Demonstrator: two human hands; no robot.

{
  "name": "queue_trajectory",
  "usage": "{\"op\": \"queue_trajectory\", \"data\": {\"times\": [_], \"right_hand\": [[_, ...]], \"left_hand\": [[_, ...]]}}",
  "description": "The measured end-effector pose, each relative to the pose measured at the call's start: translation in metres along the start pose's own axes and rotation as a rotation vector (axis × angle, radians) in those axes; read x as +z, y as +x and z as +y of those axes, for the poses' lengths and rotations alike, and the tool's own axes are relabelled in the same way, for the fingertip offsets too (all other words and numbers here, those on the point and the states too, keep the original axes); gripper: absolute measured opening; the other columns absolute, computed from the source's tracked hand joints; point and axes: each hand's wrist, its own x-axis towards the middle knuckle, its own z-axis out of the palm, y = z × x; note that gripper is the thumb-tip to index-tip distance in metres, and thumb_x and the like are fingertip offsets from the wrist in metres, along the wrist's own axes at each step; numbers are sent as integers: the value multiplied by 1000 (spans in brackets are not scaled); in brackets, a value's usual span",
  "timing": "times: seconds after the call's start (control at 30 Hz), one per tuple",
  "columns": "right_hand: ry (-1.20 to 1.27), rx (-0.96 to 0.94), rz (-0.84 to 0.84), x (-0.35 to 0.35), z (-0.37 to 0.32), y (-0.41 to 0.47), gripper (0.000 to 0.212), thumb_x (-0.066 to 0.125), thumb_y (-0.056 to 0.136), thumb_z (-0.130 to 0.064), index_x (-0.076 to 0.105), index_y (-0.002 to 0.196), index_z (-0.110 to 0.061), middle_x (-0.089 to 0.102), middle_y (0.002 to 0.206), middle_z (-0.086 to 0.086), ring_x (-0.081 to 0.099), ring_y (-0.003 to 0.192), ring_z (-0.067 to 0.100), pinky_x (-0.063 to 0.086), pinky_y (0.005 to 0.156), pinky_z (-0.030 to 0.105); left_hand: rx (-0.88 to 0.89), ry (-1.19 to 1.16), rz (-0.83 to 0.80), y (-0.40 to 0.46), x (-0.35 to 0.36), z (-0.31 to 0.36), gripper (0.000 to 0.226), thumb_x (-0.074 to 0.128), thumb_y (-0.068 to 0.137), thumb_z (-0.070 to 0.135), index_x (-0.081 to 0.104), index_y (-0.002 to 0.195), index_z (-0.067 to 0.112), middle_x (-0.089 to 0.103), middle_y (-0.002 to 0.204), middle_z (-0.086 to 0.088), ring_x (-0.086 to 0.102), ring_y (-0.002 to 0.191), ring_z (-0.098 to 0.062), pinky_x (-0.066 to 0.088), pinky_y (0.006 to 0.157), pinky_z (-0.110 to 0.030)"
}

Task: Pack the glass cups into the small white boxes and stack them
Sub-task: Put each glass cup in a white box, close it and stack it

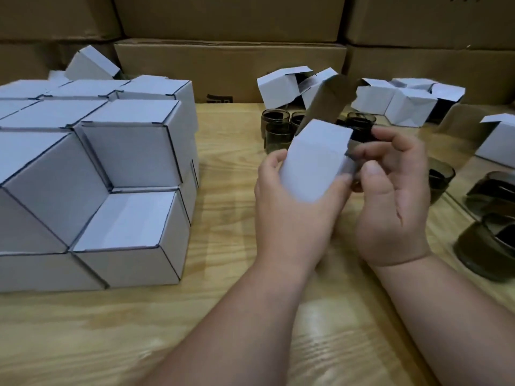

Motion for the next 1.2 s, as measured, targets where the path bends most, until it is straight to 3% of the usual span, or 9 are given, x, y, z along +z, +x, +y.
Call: {"op": "queue_trajectory", "data": {"times": [0.13,0.2,0.3,0.37,0.6,0.83,0.97,1.1,1.2], "right_hand": [[-174,159,106,-5,10,10,18,49,91,-32,65,95,-27,62,112,5,56,100,-8,44,91,15],[-84,380,124,-2,10,13,16,51,87,-37,66,83,-34,64,117,6,60,104,2,48,97,25],[108,556,122,0,11,12,19,53,83,-42,68,88,-31,72,95,-8,68,88,9,55,71,31],[154,541,66,1,9,12,21,53,86,-42,65,99,-32,69,83,-22,66,77,-1,51,59,18],[242,470,28,4,8,7,38,57,88,-42,48,124,-35,68,97,-25,68,85,-6,53,69,15],[136,337,75,3,1,6,57,64,79,-51,41,124,-24,69,93,-23,65,85,-8,50,69,13],[134,317,14,6,-2,5,45,71,75,-48,46,107,-27,64,89,-4,64,75,0,50,60,18],[150,383,36,7,0,4,50,76,70,-53,52,105,-26,66,98,4,67,81,5,53,62,19],[191,441,73,8,3,5,56,78,65,-56,55,106,-25,66,101,1,68,88,9,55,67,21]], "left_hand": [[-36,14,-32,-2,1,1,72,71,60,74,36,118,52,58,113,16,63,103,-8,56,86,-35],[-29,26,-59,-4,1,1,69,70,63,75,33,118,55,57,108,20,63,95,-3,55,79,-31],[-26,22,-73,-5,1,1,65,69,67,76,31,117,57,58,109,23,63,91,-1,55,76,-32],[-23,-4,-63,-5,1,1,64,67,66,77,31,116,58,59,108,23,64,91,-2,57,77,-34],[-31,-123,-97,-4,-2,1,74,63,64,78,28,128,65,63,108,16,68,91,1,52,72,-20],[91,-107,-124,-7,2,-2,83,65,77,52,21,146,61,52,130,15,56,123,-8,54,100,-38],[77,-196,-126,-5,0,1,73,66,78,44,30,134,73,45,147,5,60,123,-17,61,90,-34],[35,-191,-138,-3,0,0,51,67,78,43,49,121,63,52,136,2,65,112,-20,62,87,-40],[12,-186,-124,-2,1,-1,47,70,74,46,46,111,61,55,128,5,67,106,-19,63,78,-37]]}}
